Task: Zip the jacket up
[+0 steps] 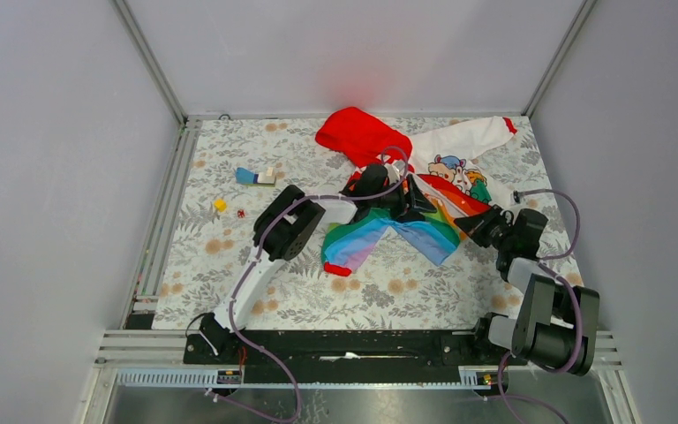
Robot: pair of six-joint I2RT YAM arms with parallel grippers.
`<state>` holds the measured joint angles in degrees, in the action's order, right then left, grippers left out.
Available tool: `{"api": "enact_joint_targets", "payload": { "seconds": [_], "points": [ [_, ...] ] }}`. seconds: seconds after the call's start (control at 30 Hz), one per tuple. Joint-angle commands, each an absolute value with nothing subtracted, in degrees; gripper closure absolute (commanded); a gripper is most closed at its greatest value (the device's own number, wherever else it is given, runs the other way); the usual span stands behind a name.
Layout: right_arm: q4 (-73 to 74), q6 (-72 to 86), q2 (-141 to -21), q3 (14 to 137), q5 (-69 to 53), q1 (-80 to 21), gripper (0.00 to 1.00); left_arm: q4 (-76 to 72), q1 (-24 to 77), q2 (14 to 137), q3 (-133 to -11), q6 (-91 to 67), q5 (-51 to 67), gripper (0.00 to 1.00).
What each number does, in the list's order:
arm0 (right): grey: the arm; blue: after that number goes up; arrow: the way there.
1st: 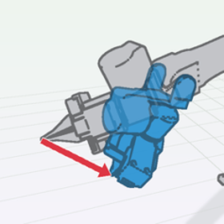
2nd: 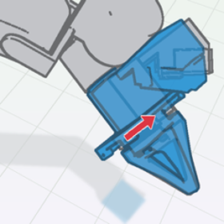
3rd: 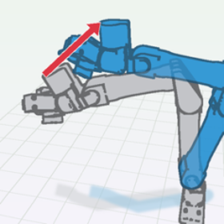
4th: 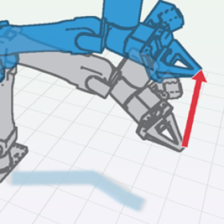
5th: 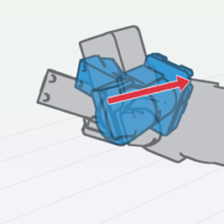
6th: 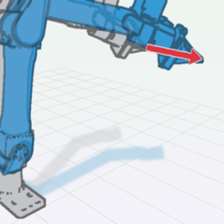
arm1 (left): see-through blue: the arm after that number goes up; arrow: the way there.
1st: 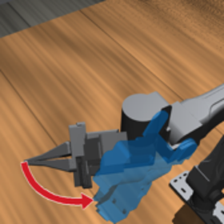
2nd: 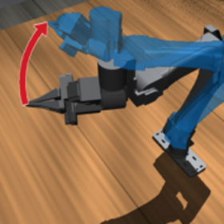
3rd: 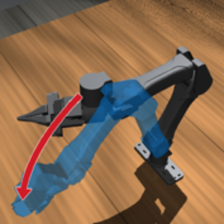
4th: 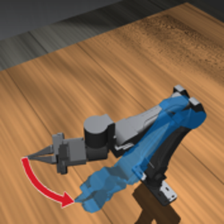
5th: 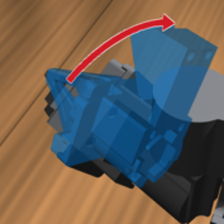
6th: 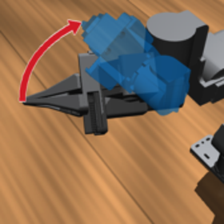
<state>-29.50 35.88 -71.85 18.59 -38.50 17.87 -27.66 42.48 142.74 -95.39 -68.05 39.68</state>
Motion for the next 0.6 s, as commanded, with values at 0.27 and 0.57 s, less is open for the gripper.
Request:
{"api": "enact_joint_targets", "payload": {
  "seconds": [0.27, 0.57],
  "points": [
    [-31.6, 36.0, -71.2, 16.1, -39.9, 17.3, 1.0, -46.3, 46.3, 145.9, -95.5, -85.4, 39.5, 0.41],
    [-31.0, 36.9, -70.7, 15.6, -39.5, 17.3, 1.0, -48.6, 47.2, 146.9, -94.8, -85.8, 38.9, 0.63]
  ]
}}
